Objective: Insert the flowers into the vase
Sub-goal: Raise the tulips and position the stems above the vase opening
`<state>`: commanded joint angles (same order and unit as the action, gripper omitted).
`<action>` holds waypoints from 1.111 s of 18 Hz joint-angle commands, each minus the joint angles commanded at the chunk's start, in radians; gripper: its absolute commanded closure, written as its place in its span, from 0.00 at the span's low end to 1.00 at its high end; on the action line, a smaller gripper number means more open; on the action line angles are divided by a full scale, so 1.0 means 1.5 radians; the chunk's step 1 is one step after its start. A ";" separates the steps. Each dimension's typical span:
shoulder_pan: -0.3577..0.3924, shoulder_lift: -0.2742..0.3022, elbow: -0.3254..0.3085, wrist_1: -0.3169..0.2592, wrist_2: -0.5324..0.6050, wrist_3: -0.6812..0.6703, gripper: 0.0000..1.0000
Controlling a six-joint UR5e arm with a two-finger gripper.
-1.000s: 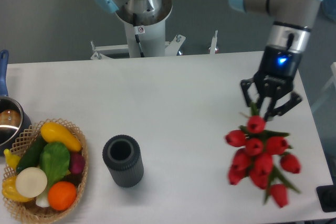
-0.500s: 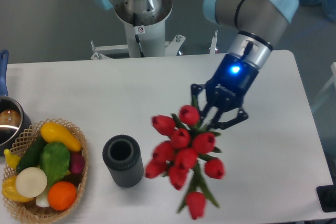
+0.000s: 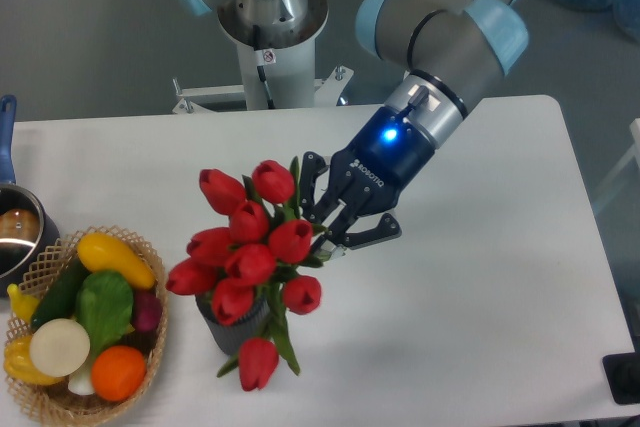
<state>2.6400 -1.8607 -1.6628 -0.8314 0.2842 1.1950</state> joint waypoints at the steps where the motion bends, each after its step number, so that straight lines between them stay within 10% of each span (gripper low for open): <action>1: 0.001 0.000 -0.003 0.000 -0.031 0.000 0.90; 20: -0.015 -0.026 -0.099 -0.001 -0.311 0.178 0.90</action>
<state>2.6170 -1.8991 -1.8115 -0.8330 -0.1825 1.4618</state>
